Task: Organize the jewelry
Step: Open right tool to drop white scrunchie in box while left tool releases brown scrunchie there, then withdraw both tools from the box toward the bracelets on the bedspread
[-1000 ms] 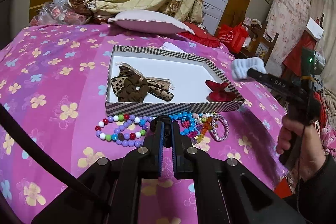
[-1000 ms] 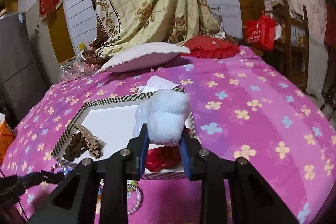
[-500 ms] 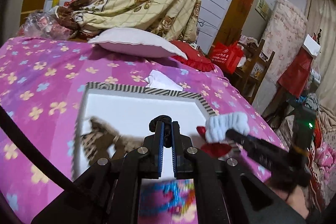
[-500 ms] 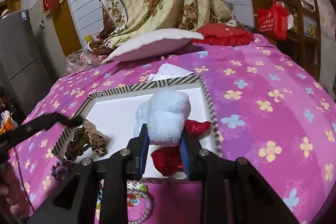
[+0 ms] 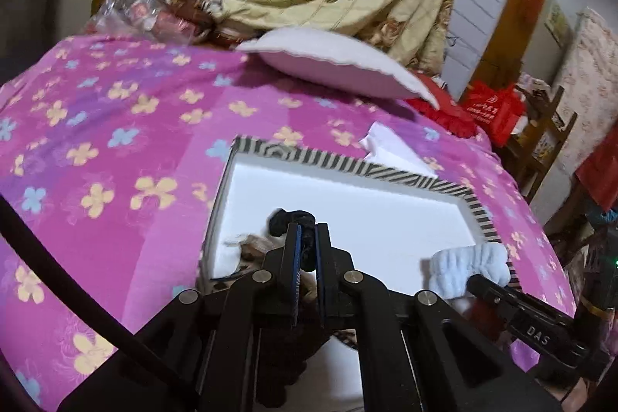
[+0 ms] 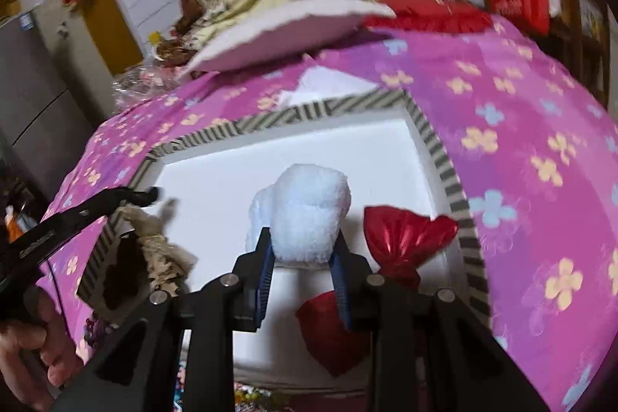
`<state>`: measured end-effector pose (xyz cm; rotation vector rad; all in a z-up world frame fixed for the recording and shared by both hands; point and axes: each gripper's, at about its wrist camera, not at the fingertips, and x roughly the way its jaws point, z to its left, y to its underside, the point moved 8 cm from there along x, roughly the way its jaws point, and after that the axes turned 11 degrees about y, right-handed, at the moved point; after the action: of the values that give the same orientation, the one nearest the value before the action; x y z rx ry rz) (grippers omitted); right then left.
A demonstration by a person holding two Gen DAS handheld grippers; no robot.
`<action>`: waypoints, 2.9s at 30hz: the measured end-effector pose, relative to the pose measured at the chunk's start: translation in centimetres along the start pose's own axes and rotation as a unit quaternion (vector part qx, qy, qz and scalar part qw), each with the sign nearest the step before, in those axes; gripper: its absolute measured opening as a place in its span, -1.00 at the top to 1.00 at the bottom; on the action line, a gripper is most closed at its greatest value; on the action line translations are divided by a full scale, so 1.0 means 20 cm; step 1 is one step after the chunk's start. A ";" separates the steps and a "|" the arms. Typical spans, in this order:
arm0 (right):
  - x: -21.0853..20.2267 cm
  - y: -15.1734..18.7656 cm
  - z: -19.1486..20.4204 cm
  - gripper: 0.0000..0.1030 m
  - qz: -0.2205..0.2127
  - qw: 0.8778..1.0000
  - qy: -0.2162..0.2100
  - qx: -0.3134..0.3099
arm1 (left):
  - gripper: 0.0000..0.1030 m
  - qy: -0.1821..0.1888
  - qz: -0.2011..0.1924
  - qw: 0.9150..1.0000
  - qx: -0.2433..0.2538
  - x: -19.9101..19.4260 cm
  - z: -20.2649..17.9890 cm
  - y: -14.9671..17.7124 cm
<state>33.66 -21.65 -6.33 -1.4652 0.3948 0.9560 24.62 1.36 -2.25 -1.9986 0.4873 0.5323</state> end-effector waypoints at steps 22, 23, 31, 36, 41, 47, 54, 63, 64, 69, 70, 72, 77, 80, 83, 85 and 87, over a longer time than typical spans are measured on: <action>-0.28 -0.06 -0.04 -0.10 -0.088 0.996 0.009 -0.022 | 0.72 0.017 -0.002 1.000 0.005 -0.09 -0.02 0.01; -0.30 -0.05 -0.03 -0.10 -0.089 0.996 0.006 -0.025 | 0.72 0.020 -0.005 1.000 0.008 -0.11 -0.03 0.02; -0.51 0.13 -0.08 -0.10 -0.085 0.996 -0.001 -0.009 | 0.72 0.027 0.004 0.999 0.036 -0.30 -0.07 0.16; -0.59 0.29 -0.14 -0.15 -0.060 0.998 0.022 -0.013 | 0.72 0.043 0.012 0.999 0.017 -0.43 -0.08 0.28; -0.59 0.44 -0.16 -0.16 -0.020 1.000 0.016 -0.014 | 0.72 0.065 0.036 0.997 0.034 -0.54 -0.18 0.46; -0.52 0.51 -0.12 -0.18 0.002 0.998 0.036 -0.048 | 0.72 0.072 0.092 0.987 0.111 -0.42 -0.35 0.63; -0.40 0.50 -0.05 -0.18 0.019 0.998 0.034 -0.049 | 0.72 0.085 0.099 0.985 0.116 -0.31 -0.40 0.64; -0.32 0.54 0.04 -0.14 0.034 0.994 0.047 -0.091 | 0.83 0.056 0.042 0.996 0.055 -0.53 -0.19 0.48; -0.32 0.54 0.05 -0.09 0.033 0.994 0.046 -0.096 | 0.83 0.041 0.033 0.998 0.038 -0.56 -0.13 0.46; -0.31 0.54 0.06 -0.06 0.026 0.992 0.054 -0.107 | 0.83 0.007 0.062 0.998 0.012 -0.52 -0.01 0.50; -0.31 0.54 0.06 -0.07 0.025 0.992 0.056 -0.109 | 0.82 0.010 0.072 0.997 0.018 -0.50 -0.02 0.52; -0.30 0.54 0.06 -0.08 0.026 0.991 0.062 -0.117 | 0.82 0.016 0.089 0.995 0.033 -0.47 -0.06 0.56; -0.30 0.55 0.08 -0.18 0.028 0.989 0.067 -0.131 | 0.82 0.018 0.106 0.993 0.047 -0.43 -0.08 0.59; -0.30 0.55 0.08 -0.20 0.028 0.989 0.067 -0.133 | 0.82 0.004 0.101 0.993 0.059 -0.44 -0.08 0.58; -0.30 0.55 0.08 -0.25 0.028 0.988 0.066 -0.134 | 0.82 -0.026 0.088 0.995 0.043 -0.47 0.01 0.55; -0.29 0.55 0.08 -0.40 0.031 0.988 0.068 -0.136 | 0.83 -0.048 0.063 0.997 0.021 -0.53 0.09 0.49; -0.29 0.55 0.08 -0.41 0.032 0.988 0.068 -0.134 | 0.83 -0.063 0.042 0.997 0.007 -0.59 0.15 0.45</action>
<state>21.47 -23.64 -8.95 -1.7774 0.4267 0.9921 9.57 1.40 -3.46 -1.9248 0.4973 0.7003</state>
